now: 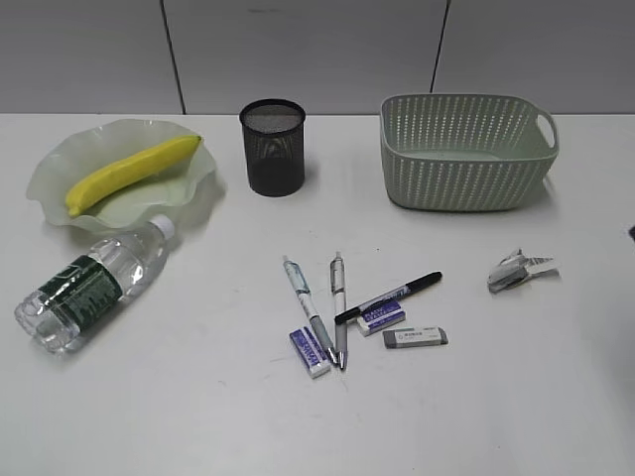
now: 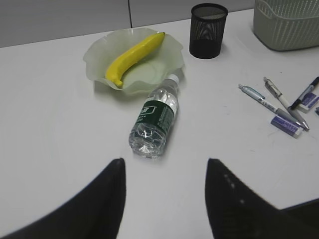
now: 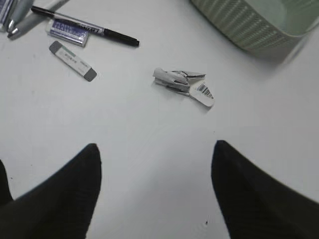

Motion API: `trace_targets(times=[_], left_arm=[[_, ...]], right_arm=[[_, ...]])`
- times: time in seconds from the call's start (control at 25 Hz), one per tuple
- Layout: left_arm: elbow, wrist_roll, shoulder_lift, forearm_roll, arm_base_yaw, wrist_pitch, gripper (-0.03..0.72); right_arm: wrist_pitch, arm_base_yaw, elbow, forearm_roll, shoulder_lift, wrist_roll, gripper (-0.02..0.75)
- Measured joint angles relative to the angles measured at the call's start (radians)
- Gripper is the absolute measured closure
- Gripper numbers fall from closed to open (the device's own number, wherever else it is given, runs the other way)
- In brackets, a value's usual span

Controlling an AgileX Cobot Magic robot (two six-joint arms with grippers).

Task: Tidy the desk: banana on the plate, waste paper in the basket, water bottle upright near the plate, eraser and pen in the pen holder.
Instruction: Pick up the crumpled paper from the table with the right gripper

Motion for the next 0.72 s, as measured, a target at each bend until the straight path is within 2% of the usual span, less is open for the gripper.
trace_targets(times=[0.12,0.2,0.44,0.72], left_arm=[[0.0,0.0,0.0,0.0,0.0,0.0,0.307],[0.0,0.0,0.0,0.0,0.0,0.0,0.307],[0.0,0.0,0.0,0.0,0.0,-0.001,0.307],[0.0,0.0,0.0,0.0,0.0,-0.001,0.307]], right_arm=[[0.002,0.001,-0.072,0.0,0.181,-0.037,0.13],[0.0,0.001,-0.119,0.0,0.294,-0.05,0.103],[-0.077,0.001,-0.219,-0.016,0.593,-0.116,0.091],[-0.192,0.001,-0.283,-0.015,0.82,-0.126,0.094]])
